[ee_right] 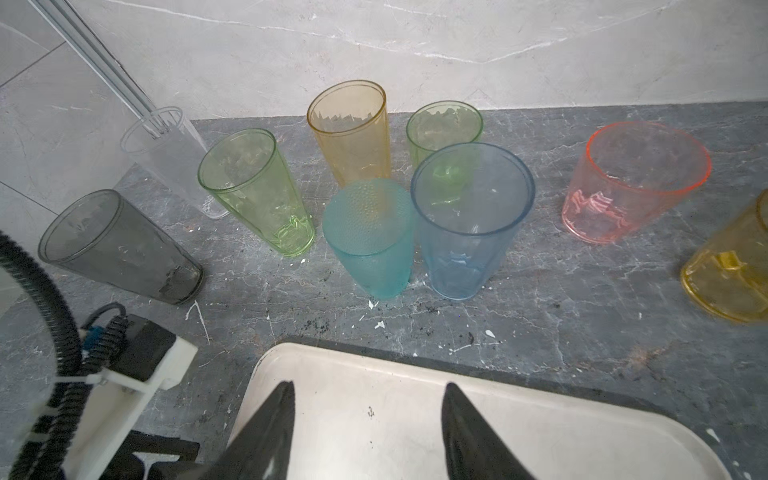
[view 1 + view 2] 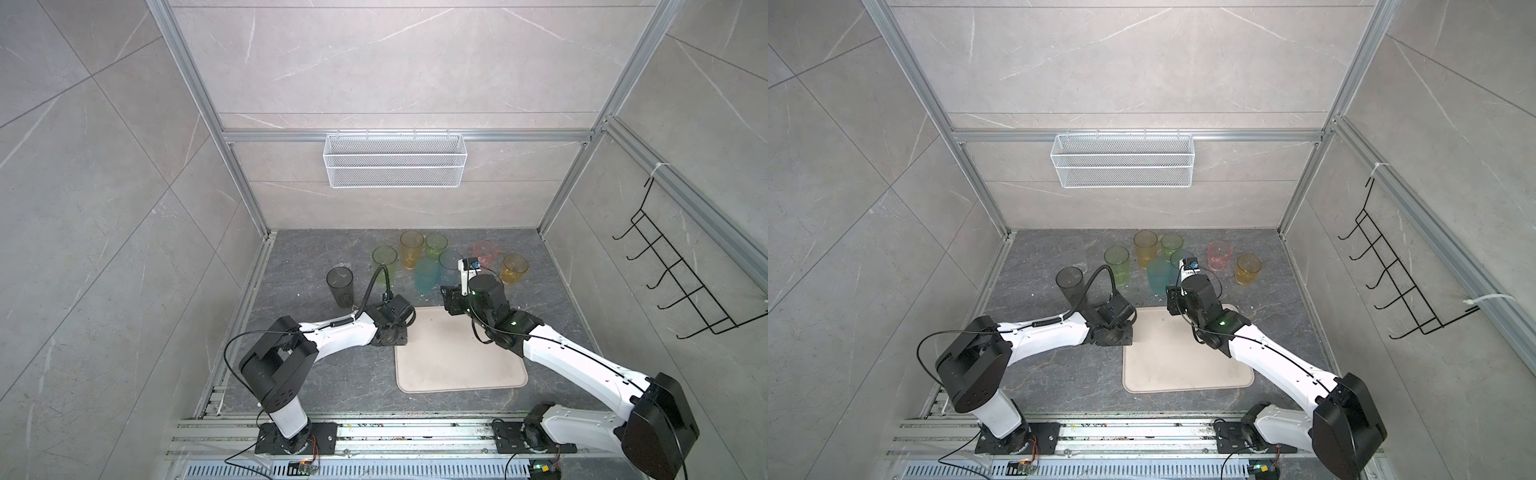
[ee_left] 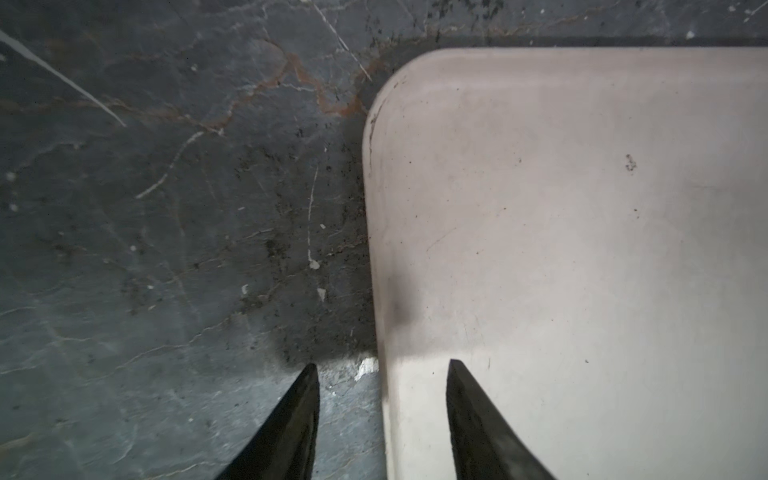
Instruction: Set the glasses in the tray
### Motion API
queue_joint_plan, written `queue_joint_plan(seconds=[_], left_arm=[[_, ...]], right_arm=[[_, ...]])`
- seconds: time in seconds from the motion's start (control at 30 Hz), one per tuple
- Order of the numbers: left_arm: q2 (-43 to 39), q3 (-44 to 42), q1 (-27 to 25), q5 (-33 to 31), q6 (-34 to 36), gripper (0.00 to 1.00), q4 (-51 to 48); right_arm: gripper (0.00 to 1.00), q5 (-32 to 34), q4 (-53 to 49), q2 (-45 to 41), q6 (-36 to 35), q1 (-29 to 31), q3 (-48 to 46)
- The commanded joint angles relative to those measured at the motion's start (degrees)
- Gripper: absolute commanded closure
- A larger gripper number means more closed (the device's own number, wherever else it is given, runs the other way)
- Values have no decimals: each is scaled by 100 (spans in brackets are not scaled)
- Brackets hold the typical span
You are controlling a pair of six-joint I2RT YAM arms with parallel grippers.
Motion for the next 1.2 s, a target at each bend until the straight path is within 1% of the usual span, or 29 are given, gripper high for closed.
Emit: queue_joint_plan(seconds=[0.0, 0.17, 0.27, 0.47, 0.7, 0.77, 0.8, 0.83, 1.17], left_arm=[[135, 110, -45, 96, -205, 57, 92], [233, 57, -89, 19, -285, 68, 18], [285, 66, -89, 14, -244, 77, -28], [290, 39, -89, 84, -223, 83, 9], [126, -109, -47, 67, -2, 89, -27], [45, -200, -6, 86, 88, 93, -14], [12, -224, 20, 87, 152, 98, -38], [-10, -252, 53, 95, 192, 100, -64], [-626, -876, 702, 318, 675, 100, -44]], right_arm=[[43, 21, 291, 4, 151, -37, -72], [44, 13, 320, 72, 201, -55, -109], [44, -5, 332, 106, 209, -59, -117], [45, -8, 344, 169, 201, -64, -118], [46, -41, 342, 261, 183, -68, -95], [47, -58, 339, 284, 174, -73, -77], [47, -58, 343, 296, 167, -68, -80], [47, -58, 343, 295, 162, -73, -76], [47, -76, 361, 308, 139, -72, -89]])
